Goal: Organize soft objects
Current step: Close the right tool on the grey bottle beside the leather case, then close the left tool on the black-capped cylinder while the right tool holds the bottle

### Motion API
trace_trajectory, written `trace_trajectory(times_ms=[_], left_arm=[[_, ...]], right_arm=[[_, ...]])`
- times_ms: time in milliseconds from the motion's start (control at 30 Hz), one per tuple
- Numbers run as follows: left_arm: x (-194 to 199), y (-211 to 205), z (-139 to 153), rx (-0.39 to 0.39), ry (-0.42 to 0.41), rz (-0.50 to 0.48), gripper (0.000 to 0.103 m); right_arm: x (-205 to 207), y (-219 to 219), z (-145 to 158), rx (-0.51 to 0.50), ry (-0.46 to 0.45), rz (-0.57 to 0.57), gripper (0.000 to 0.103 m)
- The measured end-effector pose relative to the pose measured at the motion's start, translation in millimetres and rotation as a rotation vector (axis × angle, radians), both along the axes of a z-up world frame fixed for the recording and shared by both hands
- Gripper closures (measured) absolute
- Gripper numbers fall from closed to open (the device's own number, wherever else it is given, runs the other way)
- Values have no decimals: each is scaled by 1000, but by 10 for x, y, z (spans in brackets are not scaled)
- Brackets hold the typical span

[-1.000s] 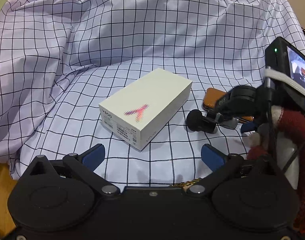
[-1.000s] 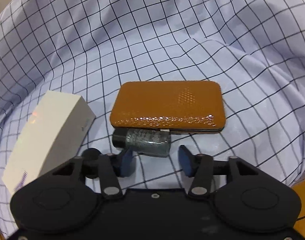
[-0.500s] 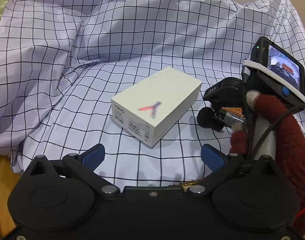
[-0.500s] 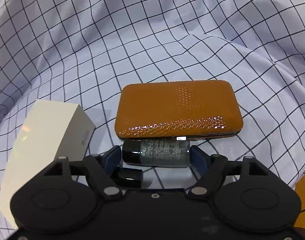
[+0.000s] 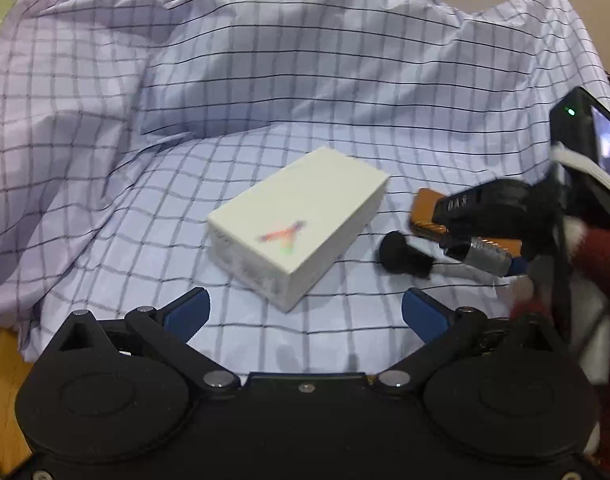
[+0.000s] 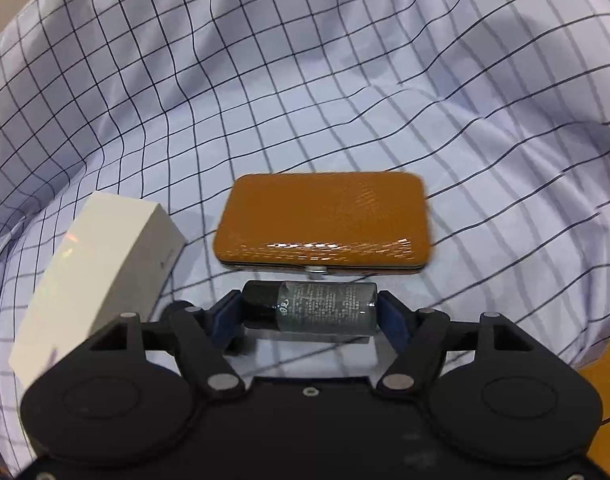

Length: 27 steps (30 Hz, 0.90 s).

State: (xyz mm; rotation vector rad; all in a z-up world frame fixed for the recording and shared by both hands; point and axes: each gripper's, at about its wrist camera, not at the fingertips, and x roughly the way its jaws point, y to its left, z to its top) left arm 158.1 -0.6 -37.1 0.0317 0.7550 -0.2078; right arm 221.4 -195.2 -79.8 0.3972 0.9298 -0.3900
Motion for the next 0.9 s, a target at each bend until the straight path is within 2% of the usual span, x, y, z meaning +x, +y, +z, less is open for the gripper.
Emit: trace_trajectory(times_ms=[333,700,900], left_arm=[[238,-630,-14,68,0,-144,4],[567,-1204,-274,228,21,-279,4],[747,-1324,-435,271,54,-339,4]], right_arm=[[-462,-506,147,-2,-56,-23,32],[-599,-778,116,-13,-86,-14,32],[-612,-823,96,13,-91,7,32]])
